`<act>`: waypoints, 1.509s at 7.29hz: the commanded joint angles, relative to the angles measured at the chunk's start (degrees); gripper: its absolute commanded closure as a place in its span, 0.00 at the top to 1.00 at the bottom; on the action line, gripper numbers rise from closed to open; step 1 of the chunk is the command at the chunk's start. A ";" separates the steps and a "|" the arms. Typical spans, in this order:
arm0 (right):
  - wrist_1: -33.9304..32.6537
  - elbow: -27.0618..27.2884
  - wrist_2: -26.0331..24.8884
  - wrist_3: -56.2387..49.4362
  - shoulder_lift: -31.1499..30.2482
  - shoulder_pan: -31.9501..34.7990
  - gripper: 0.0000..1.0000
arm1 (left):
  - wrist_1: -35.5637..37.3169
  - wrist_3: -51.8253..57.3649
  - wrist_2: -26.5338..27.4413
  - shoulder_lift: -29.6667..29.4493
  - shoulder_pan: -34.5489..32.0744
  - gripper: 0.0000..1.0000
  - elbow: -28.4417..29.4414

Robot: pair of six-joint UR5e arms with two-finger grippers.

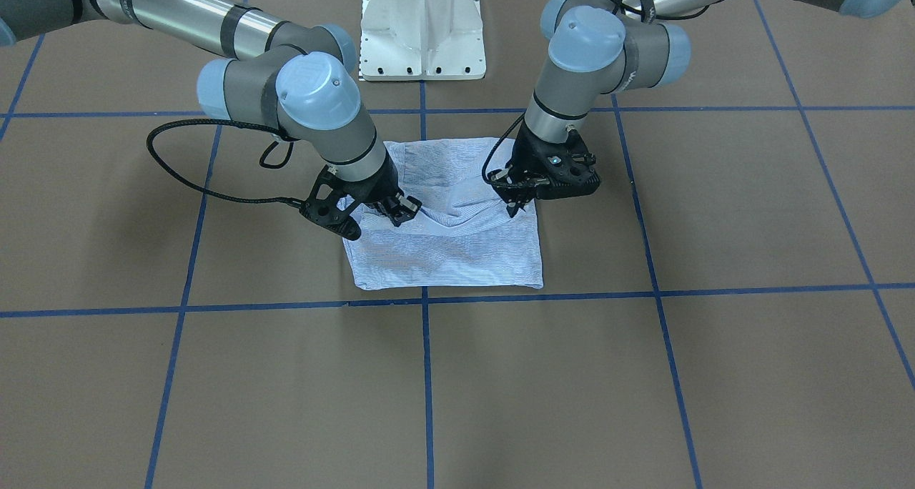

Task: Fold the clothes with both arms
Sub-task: 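Lay the folded edge down at the far side with both grippers and open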

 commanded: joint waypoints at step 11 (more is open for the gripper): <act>4.33 -0.18 0.35 -8.91 0.04 6.23 1.00 | 2.26 6.42 -2.94 1.50 -8.46 0.99 -2.64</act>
